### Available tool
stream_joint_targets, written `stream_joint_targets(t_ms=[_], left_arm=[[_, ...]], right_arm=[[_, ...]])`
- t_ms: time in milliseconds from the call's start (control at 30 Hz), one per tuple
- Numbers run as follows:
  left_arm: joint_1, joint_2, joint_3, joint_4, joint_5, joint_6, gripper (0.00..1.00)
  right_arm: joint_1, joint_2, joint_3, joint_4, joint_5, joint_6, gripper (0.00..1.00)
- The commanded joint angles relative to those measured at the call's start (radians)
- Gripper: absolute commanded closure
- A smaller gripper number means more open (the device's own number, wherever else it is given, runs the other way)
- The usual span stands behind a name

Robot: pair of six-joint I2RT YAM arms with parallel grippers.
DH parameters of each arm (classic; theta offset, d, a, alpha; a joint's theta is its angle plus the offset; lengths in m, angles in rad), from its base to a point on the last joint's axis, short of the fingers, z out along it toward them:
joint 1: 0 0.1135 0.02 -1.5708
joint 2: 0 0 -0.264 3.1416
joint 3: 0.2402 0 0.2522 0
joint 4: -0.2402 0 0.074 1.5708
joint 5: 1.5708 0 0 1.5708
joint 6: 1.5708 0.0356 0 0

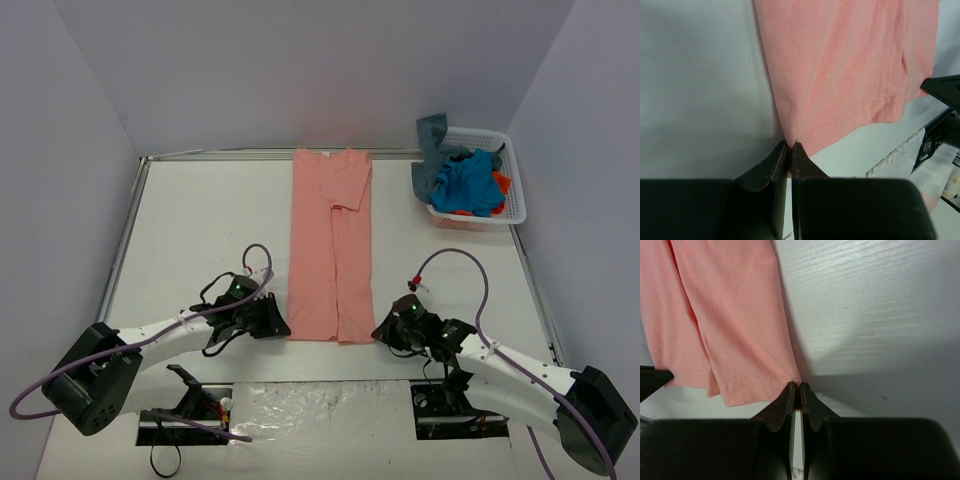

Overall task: Fold and stack the t-shirts
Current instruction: Grab the bottom of the folded rectangular tshirt with both arms

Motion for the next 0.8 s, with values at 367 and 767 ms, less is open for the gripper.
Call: stream_joint_targets(t_ms=[367,767], left_arm=[[-0.006,-0.135,0.047,-0.173,-0.022,0.030,0.98],[-0.006,-0.238,0.135,-0.263,-0.095,0.048,0.98]], right_arm=[[0.058,-0.039,0.103,-0.120,0.065,-0.005,1.00],[0.087,-0.031,0.204,-0.161,0.126,-0.022,1.00]])
